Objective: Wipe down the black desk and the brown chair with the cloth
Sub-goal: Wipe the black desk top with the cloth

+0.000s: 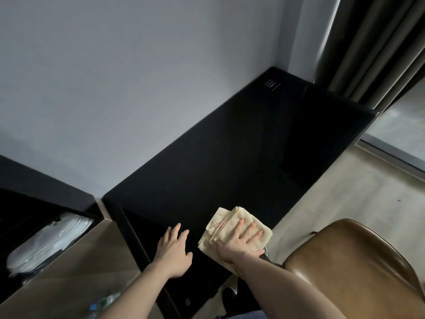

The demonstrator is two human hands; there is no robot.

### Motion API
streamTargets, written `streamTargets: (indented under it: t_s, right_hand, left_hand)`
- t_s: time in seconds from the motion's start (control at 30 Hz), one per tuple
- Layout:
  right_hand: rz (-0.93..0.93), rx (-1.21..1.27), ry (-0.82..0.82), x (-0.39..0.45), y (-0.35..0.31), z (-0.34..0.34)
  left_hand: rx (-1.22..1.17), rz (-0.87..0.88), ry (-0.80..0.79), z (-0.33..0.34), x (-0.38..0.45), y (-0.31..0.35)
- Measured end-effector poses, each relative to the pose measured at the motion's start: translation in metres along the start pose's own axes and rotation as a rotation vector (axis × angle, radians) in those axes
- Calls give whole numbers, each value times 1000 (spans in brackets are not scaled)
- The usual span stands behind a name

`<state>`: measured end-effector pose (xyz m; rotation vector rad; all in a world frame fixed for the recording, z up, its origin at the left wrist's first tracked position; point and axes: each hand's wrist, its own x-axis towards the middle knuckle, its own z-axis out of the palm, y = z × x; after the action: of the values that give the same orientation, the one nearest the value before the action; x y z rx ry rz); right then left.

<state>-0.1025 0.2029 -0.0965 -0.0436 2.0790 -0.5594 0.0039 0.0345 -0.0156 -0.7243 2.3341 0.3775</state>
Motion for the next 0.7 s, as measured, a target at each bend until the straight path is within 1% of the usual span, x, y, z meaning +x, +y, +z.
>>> streamTargets:
  t_s: [0.1, 0.37, 0.47, 0.6, 0.7]
  right_hand:
    - [56, -32, 16, 16, 2, -24]
    - [141, -66, 84, 75, 8, -129]
    - [203, -55, 103, 96, 7, -164]
    - [242, -46, 112, 111, 0, -200]
    - [239, -53, 115, 113, 2, -208]
  left_hand:
    - [5, 20, -24, -12, 18, 23]
    - [-1, 54, -47, -55, 96, 88]
    - [-10, 72, -48, -68, 117, 110]
    - [-35, 74, -38, -80, 130, 129]
    - [-33, 73, -43, -81, 125, 131]
